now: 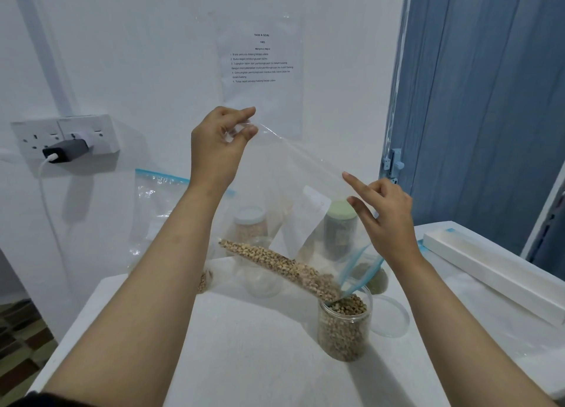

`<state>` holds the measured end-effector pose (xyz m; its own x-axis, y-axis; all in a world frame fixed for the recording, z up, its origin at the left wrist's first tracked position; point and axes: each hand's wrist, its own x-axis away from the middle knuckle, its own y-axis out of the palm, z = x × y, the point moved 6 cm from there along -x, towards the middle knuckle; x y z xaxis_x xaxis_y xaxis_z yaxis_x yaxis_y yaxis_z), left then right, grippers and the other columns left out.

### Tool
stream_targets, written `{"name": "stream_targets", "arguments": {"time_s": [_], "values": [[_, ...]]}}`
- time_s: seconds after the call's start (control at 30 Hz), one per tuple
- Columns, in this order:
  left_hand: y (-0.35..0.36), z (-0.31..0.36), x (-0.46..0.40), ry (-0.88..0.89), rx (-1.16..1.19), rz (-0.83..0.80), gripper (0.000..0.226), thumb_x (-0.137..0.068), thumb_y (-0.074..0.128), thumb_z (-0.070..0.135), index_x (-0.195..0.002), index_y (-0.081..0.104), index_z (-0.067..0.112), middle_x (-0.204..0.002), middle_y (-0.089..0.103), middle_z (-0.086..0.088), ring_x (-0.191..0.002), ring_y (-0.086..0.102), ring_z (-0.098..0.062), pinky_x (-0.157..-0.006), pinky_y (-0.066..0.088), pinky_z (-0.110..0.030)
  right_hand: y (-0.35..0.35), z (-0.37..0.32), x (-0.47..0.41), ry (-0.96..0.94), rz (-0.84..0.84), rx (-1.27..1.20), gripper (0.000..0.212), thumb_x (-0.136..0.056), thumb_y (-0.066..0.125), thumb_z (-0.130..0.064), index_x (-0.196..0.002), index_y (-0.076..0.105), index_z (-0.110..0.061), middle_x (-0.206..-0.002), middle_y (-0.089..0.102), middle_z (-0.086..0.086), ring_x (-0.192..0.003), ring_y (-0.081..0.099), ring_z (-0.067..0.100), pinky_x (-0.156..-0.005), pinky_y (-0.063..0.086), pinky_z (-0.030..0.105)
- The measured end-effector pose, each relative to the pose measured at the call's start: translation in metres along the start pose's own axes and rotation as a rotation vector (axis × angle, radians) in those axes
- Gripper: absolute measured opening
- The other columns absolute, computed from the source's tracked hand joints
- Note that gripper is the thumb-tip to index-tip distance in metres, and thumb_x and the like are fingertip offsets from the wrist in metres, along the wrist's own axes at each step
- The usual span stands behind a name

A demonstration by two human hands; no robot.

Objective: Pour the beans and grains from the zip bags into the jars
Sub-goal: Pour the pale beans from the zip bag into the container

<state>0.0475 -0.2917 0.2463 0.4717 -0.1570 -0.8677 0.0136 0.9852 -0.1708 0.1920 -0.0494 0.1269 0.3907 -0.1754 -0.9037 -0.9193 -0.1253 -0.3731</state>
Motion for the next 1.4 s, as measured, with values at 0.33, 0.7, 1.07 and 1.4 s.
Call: {"name": "stream_targets", "arguments": {"time_s": [0.33,0.7,1.07,1.4], "values": [[0.000,0.003,-0.001,0.014,0.005,-0.001,0.028,-0.089,0.072,0.013,-0.116,0.072,0.016,-0.097,0.064,0.005,-0.082,0.056,0.003,-0.082,0.043,-0.010,0.000,-0.003,0.001,-0.010,0.018,-0.006,0.045,-0.098,0.054,-0.034,-0.141,0.046,-0.042,-0.085,0.047,-0.003,-0.081,0.039,0.009,-0.080,0.038,0.042],[0.002,0.002,0.000,0.001,0.006,-0.006,0.028,-0.089,0.071,0.012,-0.117,0.072,0.015,-0.094,0.061,0.014,-0.080,0.055,0.007,-0.082,0.041,-0.008,-0.001,-0.004,-0.002,-0.030,0.044,-0.069,0.038,-0.099,0.057,-0.031,-0.136,0.055,-0.039,-0.080,0.040,-0.006,-0.075,0.038,0.010,-0.072,0.043,0.047],[0.001,0.001,0.001,-0.004,0.002,-0.023,0.029,-0.089,0.071,0.011,-0.119,0.071,0.013,-0.101,0.065,0.000,-0.080,0.053,0.008,-0.082,0.039,-0.007,-0.002,-0.002,-0.007,-0.017,0.057,-0.171,0.034,-0.100,0.051,-0.031,-0.132,0.059,-0.035,-0.077,0.042,0.001,-0.070,0.041,0.014,-0.065,0.045,0.043],[0.000,0.003,0.000,0.009,0.015,-0.022,0.029,-0.089,0.071,0.012,-0.118,0.071,0.014,-0.097,0.063,0.006,-0.079,0.053,0.008,-0.081,0.039,-0.006,-0.004,0.001,-0.007,0.012,0.057,-0.214,0.034,-0.099,0.058,-0.027,-0.132,0.060,-0.034,-0.078,0.044,0.002,-0.070,0.043,0.014,-0.067,0.045,0.038]]}}
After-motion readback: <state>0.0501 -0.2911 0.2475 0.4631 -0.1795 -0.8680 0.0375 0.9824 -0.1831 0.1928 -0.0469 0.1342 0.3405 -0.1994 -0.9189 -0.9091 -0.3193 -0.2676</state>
